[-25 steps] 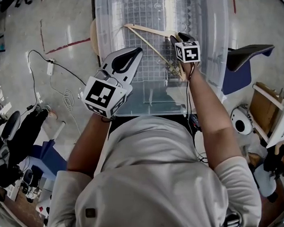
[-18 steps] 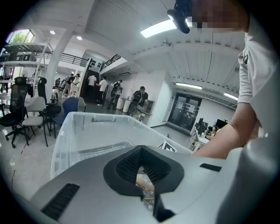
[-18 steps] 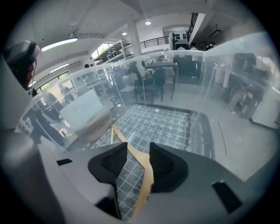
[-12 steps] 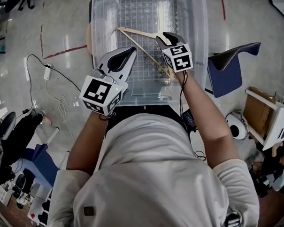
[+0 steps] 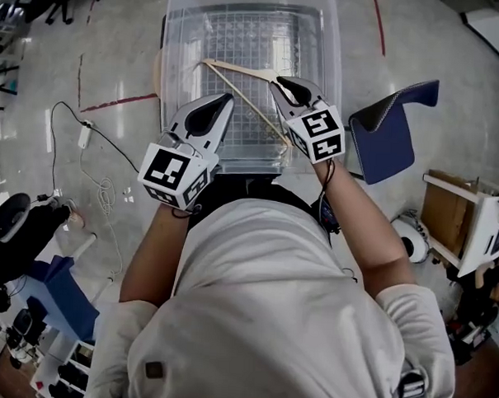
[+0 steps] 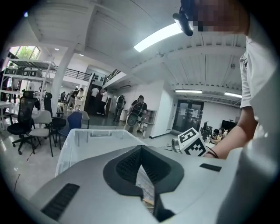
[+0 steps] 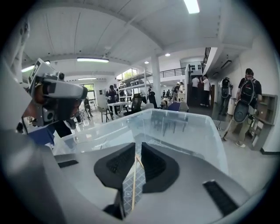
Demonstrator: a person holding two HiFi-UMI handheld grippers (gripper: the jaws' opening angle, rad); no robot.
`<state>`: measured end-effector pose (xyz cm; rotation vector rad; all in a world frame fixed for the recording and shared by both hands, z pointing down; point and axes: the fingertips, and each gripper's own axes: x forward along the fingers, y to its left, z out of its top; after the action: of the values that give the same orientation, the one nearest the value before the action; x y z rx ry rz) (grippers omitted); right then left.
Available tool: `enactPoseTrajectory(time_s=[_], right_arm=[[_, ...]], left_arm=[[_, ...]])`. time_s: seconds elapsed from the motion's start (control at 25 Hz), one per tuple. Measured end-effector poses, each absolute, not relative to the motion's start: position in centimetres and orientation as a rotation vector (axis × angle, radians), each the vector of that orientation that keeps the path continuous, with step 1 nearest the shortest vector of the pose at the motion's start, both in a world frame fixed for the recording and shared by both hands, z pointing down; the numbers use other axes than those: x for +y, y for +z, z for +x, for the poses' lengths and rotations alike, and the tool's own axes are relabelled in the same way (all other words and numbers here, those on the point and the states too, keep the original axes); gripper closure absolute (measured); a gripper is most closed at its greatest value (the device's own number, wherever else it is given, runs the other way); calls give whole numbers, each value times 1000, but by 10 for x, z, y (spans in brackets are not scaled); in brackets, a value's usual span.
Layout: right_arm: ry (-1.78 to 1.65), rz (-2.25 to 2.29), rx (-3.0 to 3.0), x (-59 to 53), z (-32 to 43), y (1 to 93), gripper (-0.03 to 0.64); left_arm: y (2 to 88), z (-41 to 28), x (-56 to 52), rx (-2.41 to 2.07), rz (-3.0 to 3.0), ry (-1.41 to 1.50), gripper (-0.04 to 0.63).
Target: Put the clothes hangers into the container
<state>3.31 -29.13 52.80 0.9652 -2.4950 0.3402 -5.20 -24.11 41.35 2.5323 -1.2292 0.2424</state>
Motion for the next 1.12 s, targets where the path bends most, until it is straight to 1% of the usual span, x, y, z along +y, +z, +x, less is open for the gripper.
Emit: enactPoseTrajectory(time_s=[0.12,0.44,0.84,1.12], right_arm=[[269,924,-2552,-265,35,494,575],[133,929,-2691,-218,54,415,589],[100,908,-2800,-182,75,372,597],[74,825,-2829,-159,56,368,597]], left_arm=[[401,-50,-225,-1264,2547,240,577],[373,-37,-191,-1343,2560,217,577],[332,-26,-154,-1405,2579,189,577],[337,-43,-133,-1414,2562,198,578]])
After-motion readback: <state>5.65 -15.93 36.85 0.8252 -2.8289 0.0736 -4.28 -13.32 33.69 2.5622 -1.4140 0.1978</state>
